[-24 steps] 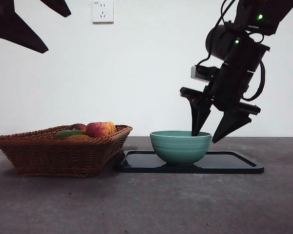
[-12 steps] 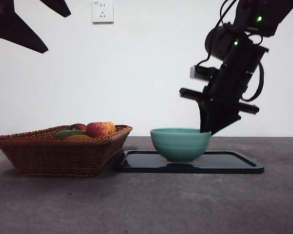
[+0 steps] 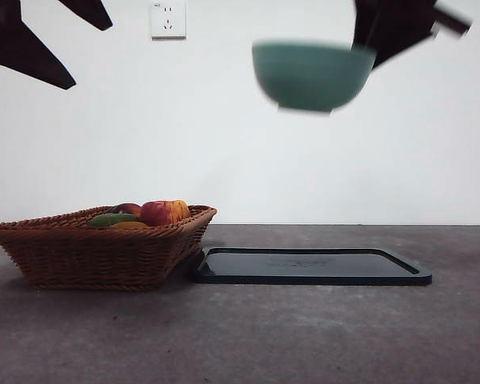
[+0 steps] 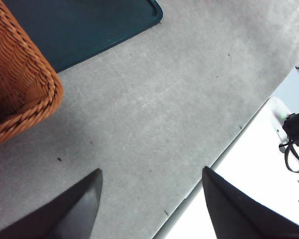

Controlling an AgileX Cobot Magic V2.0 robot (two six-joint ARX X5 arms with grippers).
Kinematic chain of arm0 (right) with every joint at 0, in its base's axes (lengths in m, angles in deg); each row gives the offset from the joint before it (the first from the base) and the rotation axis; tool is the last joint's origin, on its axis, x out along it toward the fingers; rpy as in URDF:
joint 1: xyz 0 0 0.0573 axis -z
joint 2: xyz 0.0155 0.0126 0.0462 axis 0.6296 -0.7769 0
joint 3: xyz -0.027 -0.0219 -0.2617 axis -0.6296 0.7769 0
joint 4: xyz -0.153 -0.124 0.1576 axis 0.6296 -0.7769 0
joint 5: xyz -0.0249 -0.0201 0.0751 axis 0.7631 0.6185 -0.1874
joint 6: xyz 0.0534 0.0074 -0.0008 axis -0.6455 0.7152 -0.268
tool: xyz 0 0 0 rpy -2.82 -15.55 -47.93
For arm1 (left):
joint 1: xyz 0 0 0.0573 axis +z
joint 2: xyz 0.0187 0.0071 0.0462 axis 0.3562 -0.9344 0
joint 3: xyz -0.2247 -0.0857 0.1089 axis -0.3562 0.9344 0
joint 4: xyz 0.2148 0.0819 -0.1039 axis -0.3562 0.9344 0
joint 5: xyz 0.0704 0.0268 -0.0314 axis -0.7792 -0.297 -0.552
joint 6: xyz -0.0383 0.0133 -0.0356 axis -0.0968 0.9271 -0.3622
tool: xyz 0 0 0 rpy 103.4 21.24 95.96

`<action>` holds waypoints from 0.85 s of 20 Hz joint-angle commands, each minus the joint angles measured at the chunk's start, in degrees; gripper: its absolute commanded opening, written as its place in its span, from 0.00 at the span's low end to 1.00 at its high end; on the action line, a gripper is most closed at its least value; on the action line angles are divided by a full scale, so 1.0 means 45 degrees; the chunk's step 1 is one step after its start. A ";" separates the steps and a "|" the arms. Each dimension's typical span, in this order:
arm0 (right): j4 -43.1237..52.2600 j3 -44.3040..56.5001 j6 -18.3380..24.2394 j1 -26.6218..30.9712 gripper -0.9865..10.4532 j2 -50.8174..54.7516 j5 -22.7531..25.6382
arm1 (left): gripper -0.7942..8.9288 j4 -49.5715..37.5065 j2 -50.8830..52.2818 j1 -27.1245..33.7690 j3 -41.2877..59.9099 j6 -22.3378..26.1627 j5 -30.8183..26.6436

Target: Pick up the wifruite, put it on the bowl, pick up the plate, put it on desk

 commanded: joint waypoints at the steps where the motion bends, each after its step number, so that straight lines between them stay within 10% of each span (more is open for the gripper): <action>1: -0.0350 0.0131 0.0083 -0.0389 0.09 0.0729 0.0398 | 0.40 -0.0024 -0.0097 -0.0049 -0.0121 0.0170 0.0044; 17: 0.4415 0.7538 -0.1860 -0.3220 0.09 0.1651 0.1438 | 0.40 -0.0010 -0.0097 -0.0049 -0.0121 0.0165 0.0044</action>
